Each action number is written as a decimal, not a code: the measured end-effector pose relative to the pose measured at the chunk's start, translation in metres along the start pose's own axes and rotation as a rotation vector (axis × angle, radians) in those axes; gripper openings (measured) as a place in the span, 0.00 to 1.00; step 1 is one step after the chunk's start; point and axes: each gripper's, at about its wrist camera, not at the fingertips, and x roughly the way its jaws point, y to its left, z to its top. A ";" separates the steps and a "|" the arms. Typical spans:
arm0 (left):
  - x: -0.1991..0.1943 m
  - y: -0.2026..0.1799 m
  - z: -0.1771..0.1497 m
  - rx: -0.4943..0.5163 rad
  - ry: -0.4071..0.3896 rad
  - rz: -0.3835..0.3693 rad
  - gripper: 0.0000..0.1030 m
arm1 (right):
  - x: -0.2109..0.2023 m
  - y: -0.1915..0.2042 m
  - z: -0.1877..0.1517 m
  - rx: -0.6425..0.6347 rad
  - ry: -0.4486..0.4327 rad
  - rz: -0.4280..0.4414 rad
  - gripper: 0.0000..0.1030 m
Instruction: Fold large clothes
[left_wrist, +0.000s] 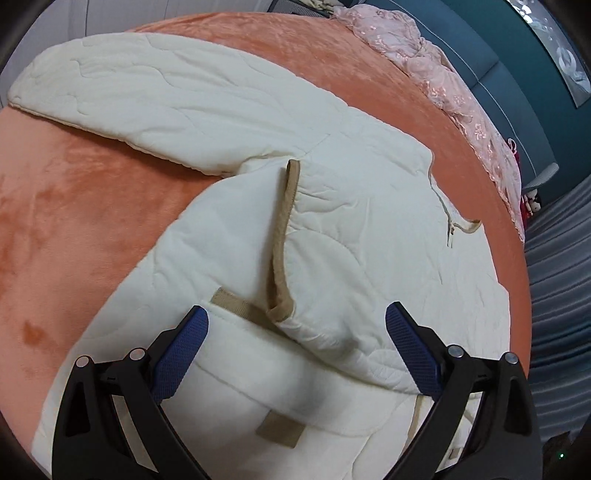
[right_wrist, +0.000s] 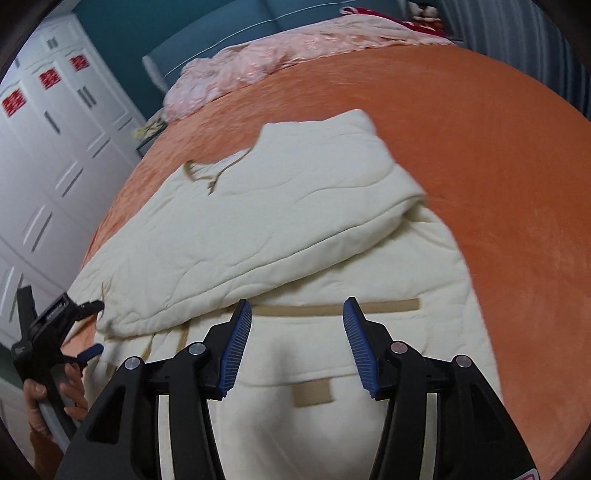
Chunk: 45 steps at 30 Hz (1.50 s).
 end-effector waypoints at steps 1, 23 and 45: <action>0.002 -0.004 0.002 0.000 -0.003 -0.004 0.81 | 0.005 -0.013 0.007 0.048 -0.003 -0.001 0.50; 0.029 -0.050 0.024 0.308 -0.107 0.172 0.05 | 0.074 -0.054 0.064 0.114 -0.085 -0.106 0.07; 0.051 -0.054 -0.016 0.467 -0.258 0.311 0.09 | 0.049 0.074 0.036 -0.167 -0.133 -0.121 0.18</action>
